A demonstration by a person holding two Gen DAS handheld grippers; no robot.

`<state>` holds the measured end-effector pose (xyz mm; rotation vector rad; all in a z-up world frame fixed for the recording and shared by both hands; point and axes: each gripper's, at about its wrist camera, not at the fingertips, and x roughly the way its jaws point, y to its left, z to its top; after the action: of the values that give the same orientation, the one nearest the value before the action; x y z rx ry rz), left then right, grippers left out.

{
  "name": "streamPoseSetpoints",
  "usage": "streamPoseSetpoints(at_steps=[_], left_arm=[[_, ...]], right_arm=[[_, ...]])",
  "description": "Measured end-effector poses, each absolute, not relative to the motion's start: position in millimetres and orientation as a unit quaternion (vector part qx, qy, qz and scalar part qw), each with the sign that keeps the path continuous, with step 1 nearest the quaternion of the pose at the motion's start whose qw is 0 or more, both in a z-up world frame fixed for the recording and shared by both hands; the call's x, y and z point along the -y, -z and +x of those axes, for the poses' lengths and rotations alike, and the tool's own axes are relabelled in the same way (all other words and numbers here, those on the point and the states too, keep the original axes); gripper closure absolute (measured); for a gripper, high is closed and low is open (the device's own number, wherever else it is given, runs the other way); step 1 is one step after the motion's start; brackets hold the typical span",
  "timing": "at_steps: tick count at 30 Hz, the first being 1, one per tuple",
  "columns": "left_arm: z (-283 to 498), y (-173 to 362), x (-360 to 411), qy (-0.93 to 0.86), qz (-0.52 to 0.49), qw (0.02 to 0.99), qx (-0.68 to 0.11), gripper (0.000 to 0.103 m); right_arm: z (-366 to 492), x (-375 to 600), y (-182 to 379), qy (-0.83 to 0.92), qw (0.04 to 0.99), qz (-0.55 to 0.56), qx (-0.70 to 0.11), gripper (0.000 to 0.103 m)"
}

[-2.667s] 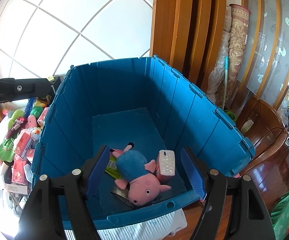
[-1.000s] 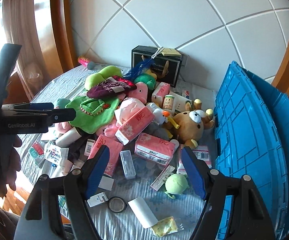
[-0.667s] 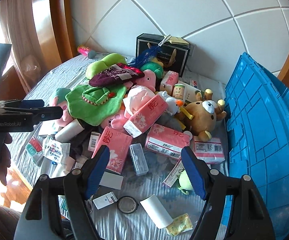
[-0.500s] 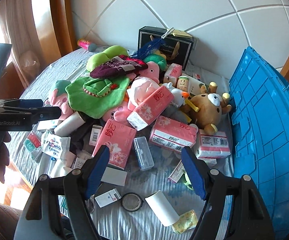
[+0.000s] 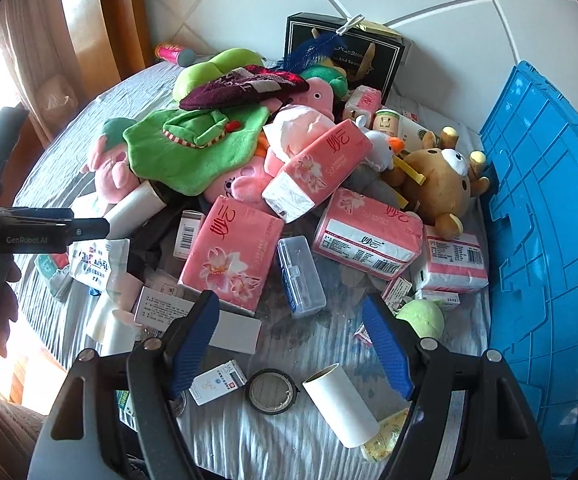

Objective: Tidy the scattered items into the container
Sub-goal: 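Grasp the white alcohol-wipes pack with the left tool while the right tool reaches toward a white jar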

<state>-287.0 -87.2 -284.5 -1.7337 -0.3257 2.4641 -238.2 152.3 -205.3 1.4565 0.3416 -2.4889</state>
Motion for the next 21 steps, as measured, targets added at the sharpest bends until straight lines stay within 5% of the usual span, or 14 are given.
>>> streamPoseSetpoints(at_steps=[21], left_arm=[[-278,316,100,-0.798,-0.595,0.049,0.083,0.015]], right_arm=[[-240,-151,214,0.840,0.133,0.512,-0.122,0.030]])
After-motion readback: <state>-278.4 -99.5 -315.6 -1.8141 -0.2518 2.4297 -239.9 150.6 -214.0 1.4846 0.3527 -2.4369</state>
